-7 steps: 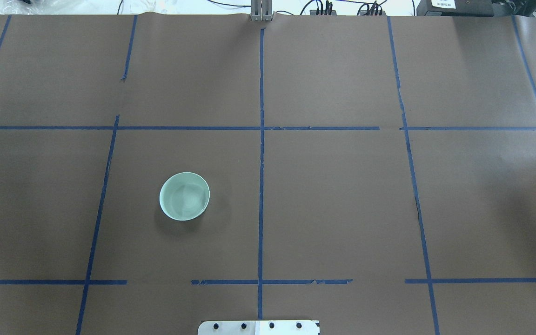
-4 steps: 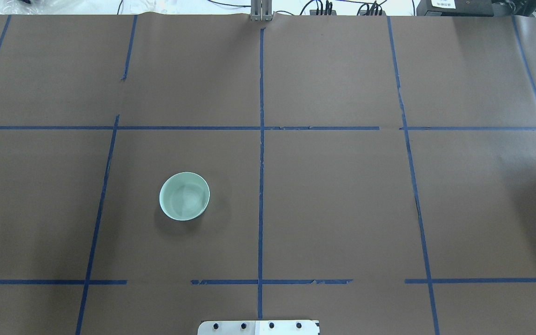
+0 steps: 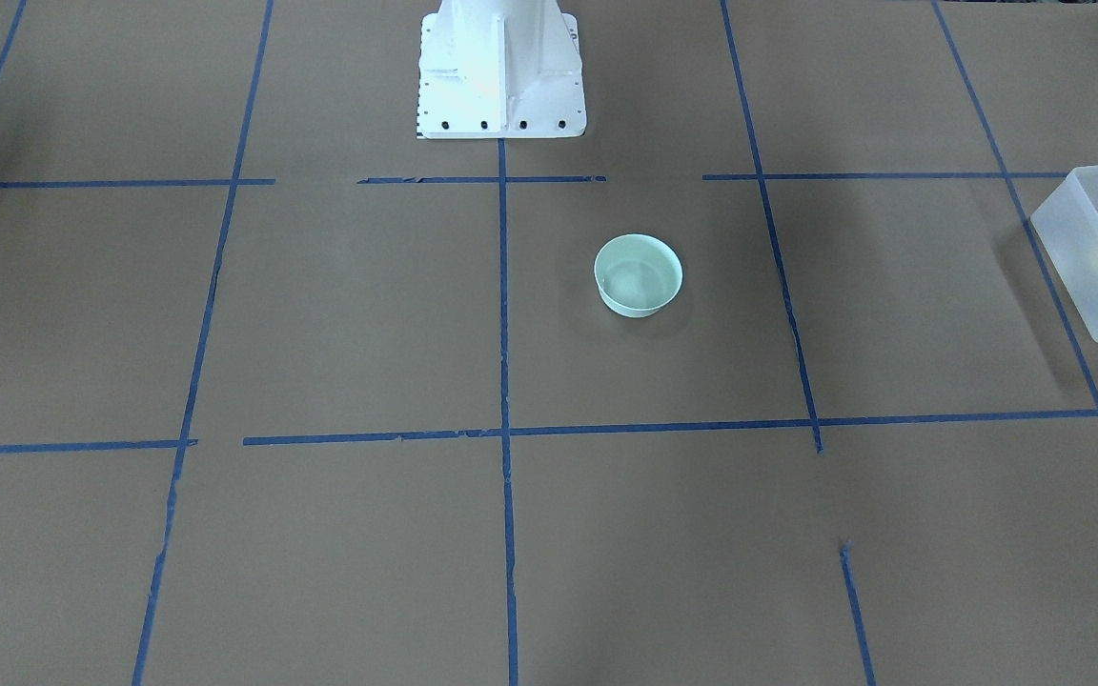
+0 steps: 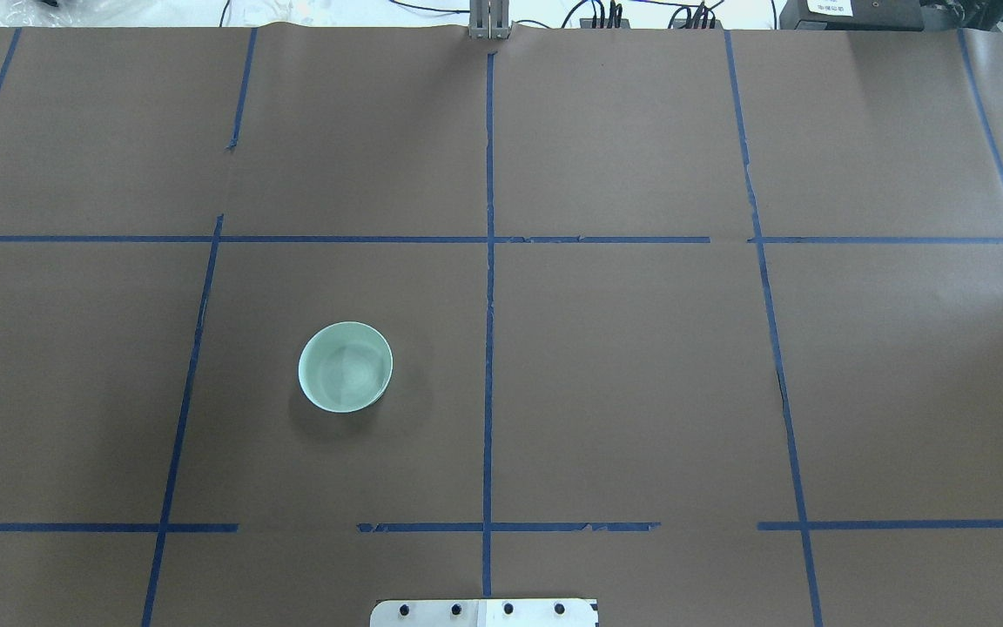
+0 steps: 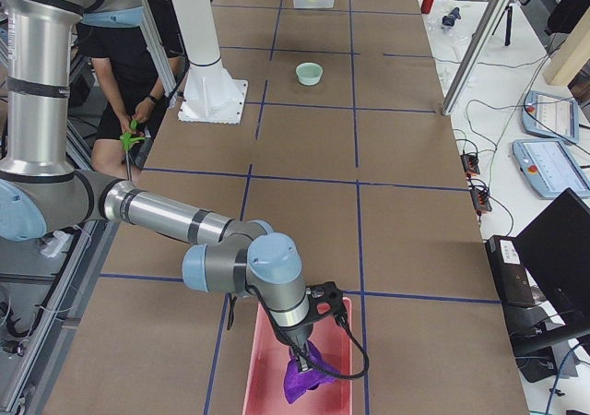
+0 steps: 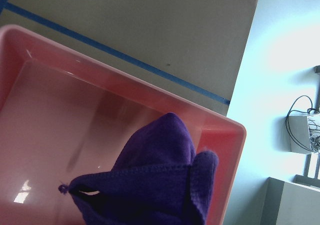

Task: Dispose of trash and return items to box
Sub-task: 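Drop the cup into the clear bin while the right gripper drops cloth in pink bin, then move the left gripper to the green bowl and grasp its rim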

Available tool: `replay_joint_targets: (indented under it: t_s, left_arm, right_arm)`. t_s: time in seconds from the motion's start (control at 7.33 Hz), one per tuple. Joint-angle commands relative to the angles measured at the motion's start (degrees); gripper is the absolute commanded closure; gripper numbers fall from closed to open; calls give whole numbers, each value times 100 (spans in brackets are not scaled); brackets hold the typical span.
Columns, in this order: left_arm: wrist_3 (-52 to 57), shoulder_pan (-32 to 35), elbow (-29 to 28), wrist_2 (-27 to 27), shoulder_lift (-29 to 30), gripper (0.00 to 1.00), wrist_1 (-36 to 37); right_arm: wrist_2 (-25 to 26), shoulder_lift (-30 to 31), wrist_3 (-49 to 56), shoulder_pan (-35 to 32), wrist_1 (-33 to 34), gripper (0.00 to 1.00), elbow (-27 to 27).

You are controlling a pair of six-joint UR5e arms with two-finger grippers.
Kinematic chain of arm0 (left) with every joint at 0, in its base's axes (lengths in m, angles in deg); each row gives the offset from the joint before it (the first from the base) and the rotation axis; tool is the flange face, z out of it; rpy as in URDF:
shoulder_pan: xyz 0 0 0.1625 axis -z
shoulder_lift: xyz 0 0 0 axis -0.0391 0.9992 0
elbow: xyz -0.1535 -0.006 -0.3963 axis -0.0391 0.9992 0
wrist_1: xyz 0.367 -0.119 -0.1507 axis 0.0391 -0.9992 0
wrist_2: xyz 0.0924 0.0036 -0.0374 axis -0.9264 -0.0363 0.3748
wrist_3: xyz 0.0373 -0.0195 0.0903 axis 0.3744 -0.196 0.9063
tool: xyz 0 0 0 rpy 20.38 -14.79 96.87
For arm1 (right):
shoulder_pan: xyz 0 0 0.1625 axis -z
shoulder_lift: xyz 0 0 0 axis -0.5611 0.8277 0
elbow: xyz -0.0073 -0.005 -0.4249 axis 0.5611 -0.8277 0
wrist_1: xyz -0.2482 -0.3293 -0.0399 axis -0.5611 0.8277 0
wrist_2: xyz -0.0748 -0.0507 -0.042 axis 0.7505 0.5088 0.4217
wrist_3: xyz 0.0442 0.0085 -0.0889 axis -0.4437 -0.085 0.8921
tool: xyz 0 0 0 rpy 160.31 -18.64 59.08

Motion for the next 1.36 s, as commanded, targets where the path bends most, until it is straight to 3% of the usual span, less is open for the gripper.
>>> replay_joint_targets:
  t_s: [0.0,0.14,0.41,0.68,0.82,1.09,1.23]
  left_arm:
    - [-989,-534,78,9,363,0,-17]
    - [-1419,-806,113,-9,556,0,-8]
    - [-2437,-1472,236,-70,916,0,-17]
    - [-3318,-2062,316,-192,1242,0,-26]
    - [-3774,-2561,342,-654,1365,0,-26]
    - [-4146,-3056,290,-870,1402,0,-26]
    - [-4435,-3328,281,-1018,1402,0,-26]
  right_arm:
    - [-351,45,-346,-4,-328,1,-451]
    - [-938,28,-827,-4,-302,0,-390]
    - [-1513,-7,-1593,4,-320,0,-346]
    - [-1585,54,-1763,154,-328,0,-49]
    - [-1576,28,-1781,432,-337,0,110]
    - [-1567,10,-1894,784,-294,0,374]
    - [-1576,1,-2495,1030,-285,0,584]
